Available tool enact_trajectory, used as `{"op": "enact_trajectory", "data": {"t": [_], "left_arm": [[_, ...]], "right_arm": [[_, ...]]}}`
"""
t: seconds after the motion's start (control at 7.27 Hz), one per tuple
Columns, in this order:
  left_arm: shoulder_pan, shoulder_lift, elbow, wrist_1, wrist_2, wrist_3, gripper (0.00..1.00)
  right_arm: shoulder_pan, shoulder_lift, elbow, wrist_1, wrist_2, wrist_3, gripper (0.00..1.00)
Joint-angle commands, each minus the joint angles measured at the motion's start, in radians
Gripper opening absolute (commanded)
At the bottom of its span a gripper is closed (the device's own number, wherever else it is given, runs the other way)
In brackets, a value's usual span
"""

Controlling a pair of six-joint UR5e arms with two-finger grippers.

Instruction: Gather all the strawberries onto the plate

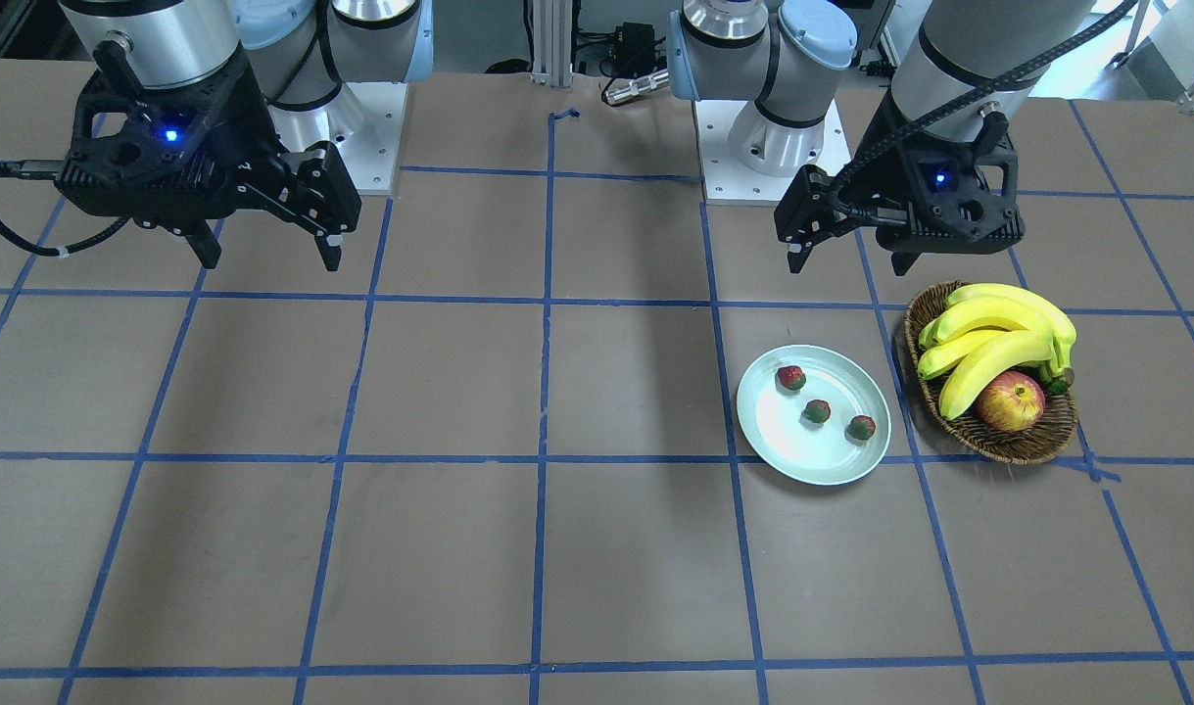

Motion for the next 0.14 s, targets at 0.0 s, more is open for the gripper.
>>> {"op": "enact_trajectory", "data": {"t": [0.0], "left_arm": [[0.0,0.002,-0.001,0.0,-0.001,-0.001,1.0]], "right_arm": [[-0.001,0.0,0.0,-0.001,-0.001,0.001,1.0]]}}
